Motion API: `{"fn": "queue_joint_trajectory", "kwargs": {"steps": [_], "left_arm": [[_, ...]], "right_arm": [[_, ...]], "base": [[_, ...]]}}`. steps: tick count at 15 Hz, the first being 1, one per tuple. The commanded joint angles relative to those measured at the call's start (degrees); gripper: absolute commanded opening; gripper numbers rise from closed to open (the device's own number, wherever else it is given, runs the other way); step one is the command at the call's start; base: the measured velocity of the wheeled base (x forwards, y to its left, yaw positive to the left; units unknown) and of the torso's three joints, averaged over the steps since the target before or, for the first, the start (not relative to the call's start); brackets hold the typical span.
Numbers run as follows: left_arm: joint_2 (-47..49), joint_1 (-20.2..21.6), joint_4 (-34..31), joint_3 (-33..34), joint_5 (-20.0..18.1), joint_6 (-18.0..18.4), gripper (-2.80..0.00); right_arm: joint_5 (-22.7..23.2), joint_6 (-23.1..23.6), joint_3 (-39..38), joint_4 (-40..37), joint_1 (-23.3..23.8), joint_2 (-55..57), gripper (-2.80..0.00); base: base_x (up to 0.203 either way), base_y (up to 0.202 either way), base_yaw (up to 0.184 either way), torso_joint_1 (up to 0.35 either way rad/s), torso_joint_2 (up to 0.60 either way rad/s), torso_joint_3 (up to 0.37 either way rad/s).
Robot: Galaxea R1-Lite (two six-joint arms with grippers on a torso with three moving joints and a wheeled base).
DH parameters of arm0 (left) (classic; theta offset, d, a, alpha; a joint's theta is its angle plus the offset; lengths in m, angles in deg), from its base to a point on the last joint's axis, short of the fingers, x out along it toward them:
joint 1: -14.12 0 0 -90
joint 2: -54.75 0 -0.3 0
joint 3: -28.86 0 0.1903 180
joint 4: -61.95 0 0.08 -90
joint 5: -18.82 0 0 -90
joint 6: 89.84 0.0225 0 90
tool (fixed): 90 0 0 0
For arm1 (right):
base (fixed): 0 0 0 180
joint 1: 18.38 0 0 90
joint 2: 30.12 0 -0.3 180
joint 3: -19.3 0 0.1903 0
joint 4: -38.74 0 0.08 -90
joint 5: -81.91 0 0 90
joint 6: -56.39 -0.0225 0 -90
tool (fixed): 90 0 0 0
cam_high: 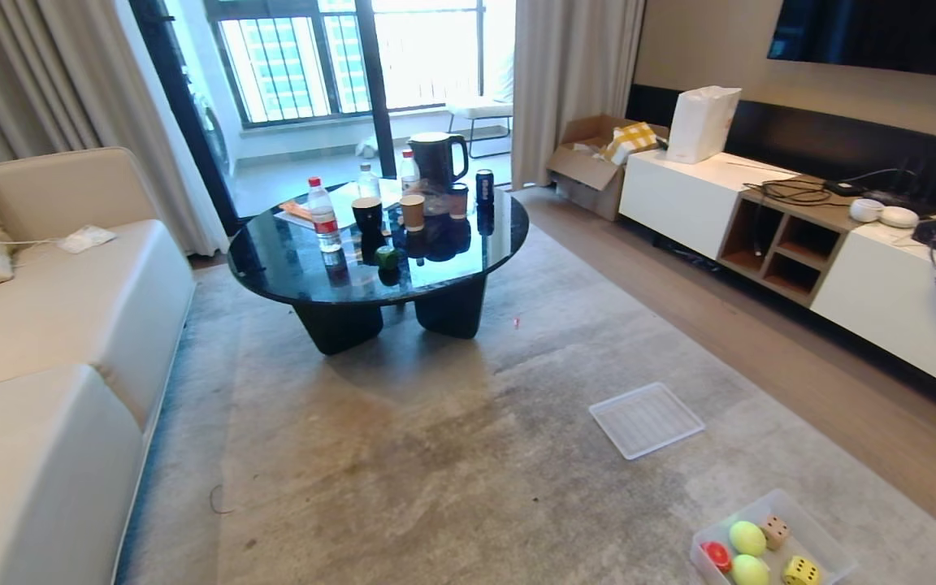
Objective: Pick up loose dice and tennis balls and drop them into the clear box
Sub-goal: Pick up toys out of the box
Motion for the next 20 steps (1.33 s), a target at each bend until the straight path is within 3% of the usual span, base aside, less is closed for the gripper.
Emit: {"fn": "queue_joint_trajectory", "kwargs": {"steps": [1, 11, 20], "left_arm": [[0.0, 0.0, 0.0, 0.0, 0.0, 0.0, -2.8], [0.0, 0.0, 0.0, 0.0, 0.2, -0.4, -2.8], [0.0, 0.0, 0.0, 0.0, 0.1, -0.3, -2.8]], "right_arm": [[0.0, 0.0, 0.0, 0.0, 0.0, 0.1, -2.8], [0.0, -0.3, -0.1, 0.1, 0.0, 0.0, -2.8], [0.0, -0.3, -0.1, 0.1, 0.0, 0.0, -2.8]], "base": [[-0.004, -0.008, 0.168, 0.007, 0.01, -0.001], [0.0, -0.007, 0.16, 0.002, 0.0, 0.002], [0.0, 0.0, 0.01, 0.0, 0.0, 0.0]]}}
